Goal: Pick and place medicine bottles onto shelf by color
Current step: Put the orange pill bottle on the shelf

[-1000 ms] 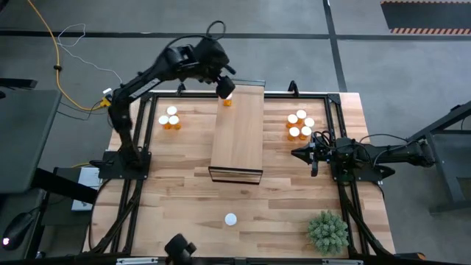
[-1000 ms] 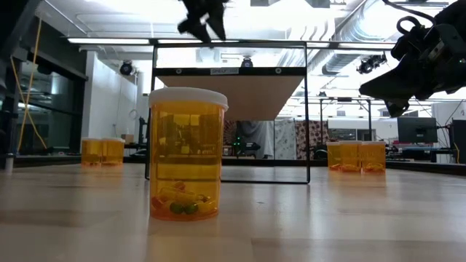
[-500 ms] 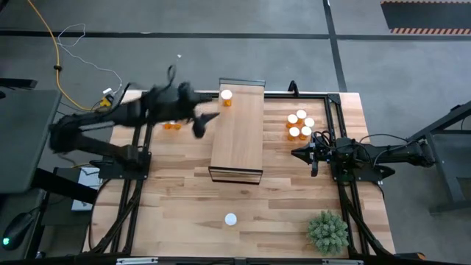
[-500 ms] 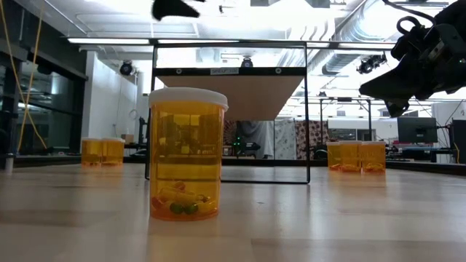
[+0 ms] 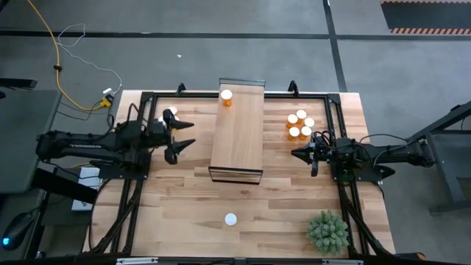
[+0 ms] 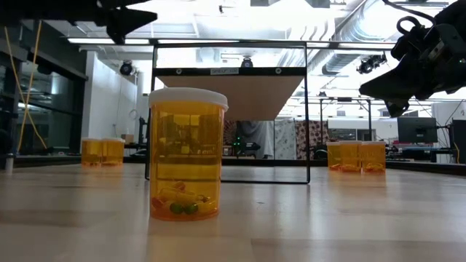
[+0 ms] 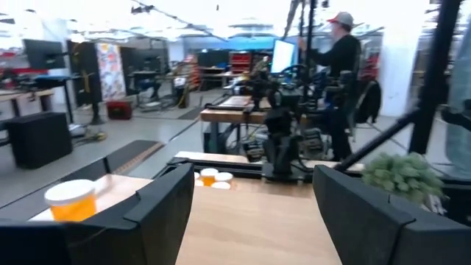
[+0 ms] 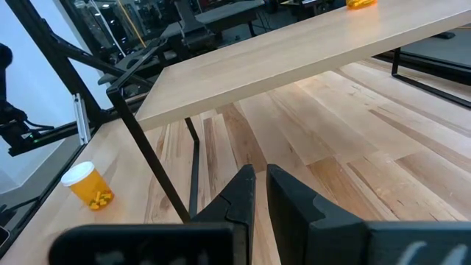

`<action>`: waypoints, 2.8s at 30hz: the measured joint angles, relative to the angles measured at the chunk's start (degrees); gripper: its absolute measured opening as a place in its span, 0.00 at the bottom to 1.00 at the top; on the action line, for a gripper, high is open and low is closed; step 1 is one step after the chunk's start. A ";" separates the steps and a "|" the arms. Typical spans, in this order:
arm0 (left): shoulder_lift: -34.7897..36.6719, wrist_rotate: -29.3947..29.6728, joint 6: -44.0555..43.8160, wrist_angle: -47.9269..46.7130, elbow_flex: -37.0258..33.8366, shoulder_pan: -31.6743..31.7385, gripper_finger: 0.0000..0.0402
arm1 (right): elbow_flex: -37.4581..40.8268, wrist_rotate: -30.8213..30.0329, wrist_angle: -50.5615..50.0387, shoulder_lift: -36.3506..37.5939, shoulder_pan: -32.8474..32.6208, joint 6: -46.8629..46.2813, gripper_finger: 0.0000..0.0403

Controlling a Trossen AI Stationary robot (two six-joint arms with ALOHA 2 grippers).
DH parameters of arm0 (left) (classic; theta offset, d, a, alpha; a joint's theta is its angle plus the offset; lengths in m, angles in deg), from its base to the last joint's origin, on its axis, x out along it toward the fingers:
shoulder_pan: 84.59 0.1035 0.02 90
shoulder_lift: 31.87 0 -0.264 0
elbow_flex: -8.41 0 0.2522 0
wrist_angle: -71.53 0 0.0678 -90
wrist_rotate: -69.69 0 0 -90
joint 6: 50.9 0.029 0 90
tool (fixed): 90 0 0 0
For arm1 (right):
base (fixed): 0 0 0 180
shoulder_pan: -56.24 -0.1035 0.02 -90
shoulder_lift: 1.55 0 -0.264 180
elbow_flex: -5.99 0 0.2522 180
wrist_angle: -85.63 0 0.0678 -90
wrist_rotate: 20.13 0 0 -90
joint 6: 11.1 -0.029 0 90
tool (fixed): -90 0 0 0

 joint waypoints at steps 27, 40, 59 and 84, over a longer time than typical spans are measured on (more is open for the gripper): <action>2.41 0.52 2.07 1.61 -2.01 -3.15 0.67 | -12.01 -18.37 19.10 -18.57 0.71 4.66 0.17; 2.41 0.43 2.52 1.54 -2.01 -3.15 0.67 | -38.36 -15.64 -34.10 -39.94 12.62 -13.13 0.80; 2.41 0.41 2.49 0.93 -1.99 -3.15 0.67 | -38.66 -10.27 -35.15 -60.54 22.12 -8.65 0.84; 2.39 0.39 2.48 0.69 -1.99 -3.15 0.67 | -38.66 -10.69 -34.37 -66.34 22.10 -7.49 0.60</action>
